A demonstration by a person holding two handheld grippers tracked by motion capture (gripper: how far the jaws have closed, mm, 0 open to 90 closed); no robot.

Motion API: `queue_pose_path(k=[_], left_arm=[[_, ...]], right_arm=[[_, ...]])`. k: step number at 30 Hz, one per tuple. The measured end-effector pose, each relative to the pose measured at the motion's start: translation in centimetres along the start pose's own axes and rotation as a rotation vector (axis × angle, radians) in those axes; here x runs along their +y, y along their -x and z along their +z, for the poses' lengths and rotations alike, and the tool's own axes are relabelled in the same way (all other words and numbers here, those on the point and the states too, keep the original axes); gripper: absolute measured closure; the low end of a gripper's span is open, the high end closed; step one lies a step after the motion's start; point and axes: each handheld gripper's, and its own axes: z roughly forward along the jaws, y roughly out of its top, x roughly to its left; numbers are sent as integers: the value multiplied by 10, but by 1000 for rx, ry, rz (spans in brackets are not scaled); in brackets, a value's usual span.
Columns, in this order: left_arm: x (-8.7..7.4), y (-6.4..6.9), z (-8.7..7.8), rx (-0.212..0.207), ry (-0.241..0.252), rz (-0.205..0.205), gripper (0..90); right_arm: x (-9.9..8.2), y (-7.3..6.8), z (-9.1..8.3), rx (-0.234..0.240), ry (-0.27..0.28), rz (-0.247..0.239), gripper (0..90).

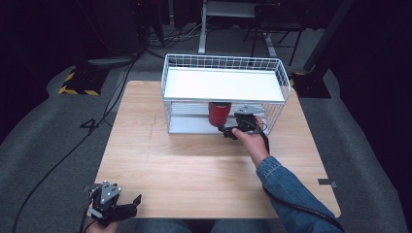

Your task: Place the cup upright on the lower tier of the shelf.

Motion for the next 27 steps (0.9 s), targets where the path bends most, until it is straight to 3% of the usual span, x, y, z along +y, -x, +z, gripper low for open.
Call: queue_pose_path(k=[8,14,27], left_arm=[[8,3,5,-19,-2,20,63],[11,4,8,-33,-4,27,65],[24,10,16,-57,-6,56,78]], right_arm=[[-5,-12,-44,48,7,-24,75],[-10,-19,-83,70,30,-74,75],[-35,-7,-155,56,45,-80,78]])
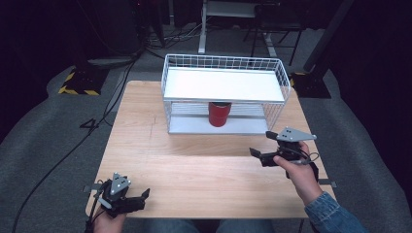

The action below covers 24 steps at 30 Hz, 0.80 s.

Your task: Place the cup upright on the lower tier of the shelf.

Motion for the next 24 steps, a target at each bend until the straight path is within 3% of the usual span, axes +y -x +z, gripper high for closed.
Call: queue_pose_path(k=[6,11,16,24], left_arm=[[6,2,9,-15,-21,45,90],[10,3,15,-31,-29,51,94],[15,3,22,-29,-42,34,148],[23,6,32,-31,-54,63,153]], right_arm=[[-18,5,-20,-3,-33,12,87],[-35,11,-35,5,-85,14,137],[-49,16,-46,-17,-94,44,140],[-76,25,-60,-70,-131,71,140]])
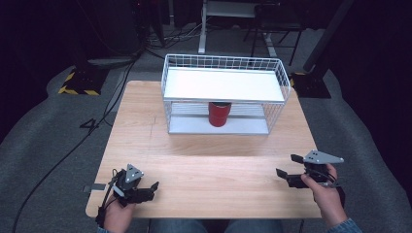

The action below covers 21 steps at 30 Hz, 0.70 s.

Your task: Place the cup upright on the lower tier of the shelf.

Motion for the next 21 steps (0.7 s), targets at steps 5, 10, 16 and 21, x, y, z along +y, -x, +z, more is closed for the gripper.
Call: queue_pose_path(k=[5,10,16,21], left_arm=[[5,3,6,-14,-4,4,153],[9,4,12,-19,-8,20,153],[13,5,18,-28,-9,33,152],[15,7,21,-29,-15,40,153]], right_arm=[[-19,9,-2,-25,-22,23,143],[-36,16,-1,-37,-39,42,144],[-51,19,2,-52,-34,41,144],[-61,19,9,-63,-25,53,144]])
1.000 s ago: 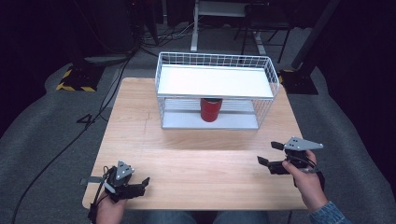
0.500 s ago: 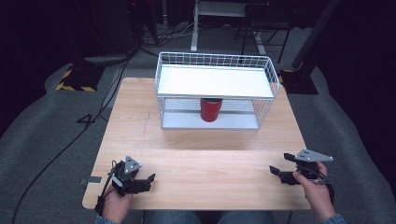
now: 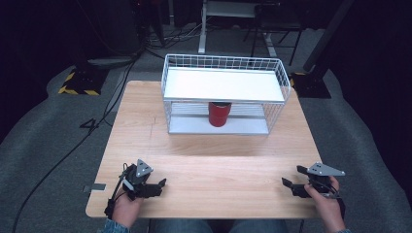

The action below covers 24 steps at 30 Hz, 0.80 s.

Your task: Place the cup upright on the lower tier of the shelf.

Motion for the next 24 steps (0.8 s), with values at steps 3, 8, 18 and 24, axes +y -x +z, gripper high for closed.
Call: queue_pose_path(k=[3,8,18,24], left_arm=[[0,1,2,0,-5,9,152],[0,1,3,-2,-13,17,152],[0,2,6,-8,-17,11,152],[0,0,7,-17,-17,4,144]], right_arm=[[-1,-1,1,-4,-20,-19,144],[-2,-1,2,-14,-49,-31,146],[-6,-2,7,-14,-98,-33,132],[-5,-2,9,-4,-115,-44,63]])
